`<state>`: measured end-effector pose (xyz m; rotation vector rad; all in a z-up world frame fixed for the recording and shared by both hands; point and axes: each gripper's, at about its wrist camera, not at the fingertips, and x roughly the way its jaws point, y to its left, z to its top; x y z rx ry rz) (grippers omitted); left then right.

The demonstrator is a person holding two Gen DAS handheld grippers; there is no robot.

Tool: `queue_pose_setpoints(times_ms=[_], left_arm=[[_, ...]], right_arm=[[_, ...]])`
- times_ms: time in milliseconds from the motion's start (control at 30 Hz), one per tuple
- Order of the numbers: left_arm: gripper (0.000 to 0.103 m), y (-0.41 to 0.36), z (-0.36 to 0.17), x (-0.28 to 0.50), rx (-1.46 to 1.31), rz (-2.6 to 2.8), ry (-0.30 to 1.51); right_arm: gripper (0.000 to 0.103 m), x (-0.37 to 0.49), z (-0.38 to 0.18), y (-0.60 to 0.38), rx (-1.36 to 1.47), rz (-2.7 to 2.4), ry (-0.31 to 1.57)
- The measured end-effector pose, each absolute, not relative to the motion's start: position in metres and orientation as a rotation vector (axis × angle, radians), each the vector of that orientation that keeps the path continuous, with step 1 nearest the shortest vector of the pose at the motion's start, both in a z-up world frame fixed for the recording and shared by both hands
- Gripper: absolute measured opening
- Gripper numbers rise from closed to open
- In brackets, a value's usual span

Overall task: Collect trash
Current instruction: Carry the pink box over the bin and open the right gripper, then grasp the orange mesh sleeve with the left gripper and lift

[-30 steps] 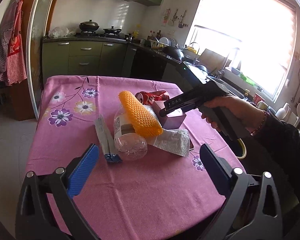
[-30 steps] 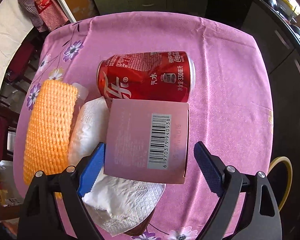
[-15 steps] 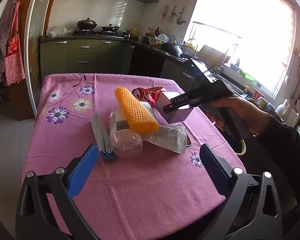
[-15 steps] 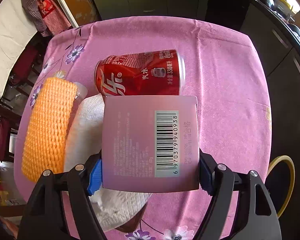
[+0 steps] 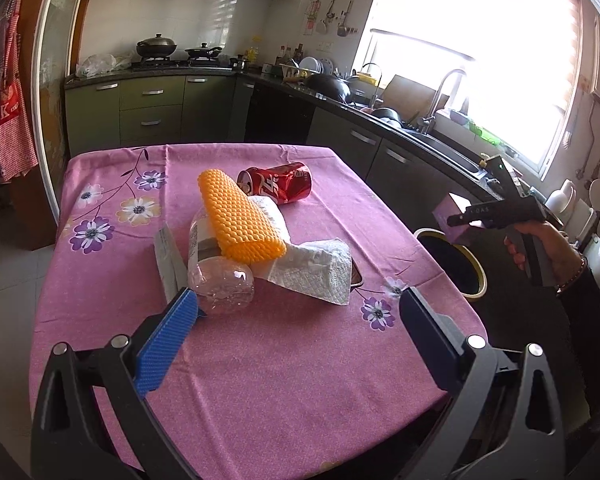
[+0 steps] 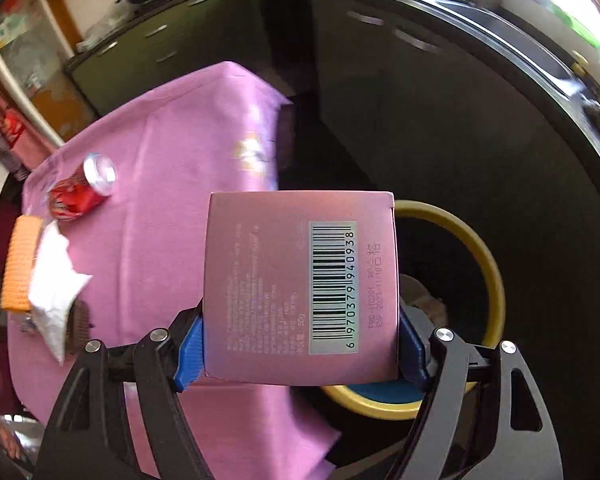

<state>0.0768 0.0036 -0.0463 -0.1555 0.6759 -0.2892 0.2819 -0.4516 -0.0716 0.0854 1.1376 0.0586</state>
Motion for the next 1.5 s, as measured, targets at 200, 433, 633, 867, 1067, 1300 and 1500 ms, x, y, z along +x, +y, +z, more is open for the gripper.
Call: queue_pose_setpoints(times_ms=[200,433,633,867,1067,1300,1500], left_arm=[[0.096,-0.013,-0.048,0.084,-0.124,-0.290,0.697],[0.096,-0.017,-0.061,0.096,-0.093,-0.260,0.737],[0.096,-0.001,-0.077,0.114,-0.117,-0.204,0.774],[0.096,0.010,-0.084,0.145,-0.102,-0.165,0.809],[0.096,0.004,-0.055,0.186,-0.088,-0.220,0.823],[0.095,-0.005,-0.055,0.234,-0.089,-0.189,0.942],[0.071,0.001,-0.072,0.251,-0.124,-0.165,1.040]], right_arm=[[0.087,0.291,-0.122,-0.531,0.172,-0.063,1.189],[0.089,0.265,-0.110,-0.552,0.254,-0.051,1.072],[0.092,0.217,-0.093,-0.532,0.250,0.028,0.988],[0.092,0.187,-0.109,-0.510,0.282,0.100,1.005],[0.092,0.180,-0.115,-0.504,0.288,0.105,1.015],[0.092,0.186,-0.123,-0.499,0.289,0.130,1.023],[0.092,0.187,-0.125,-0.497,0.282,0.146,1.025]])
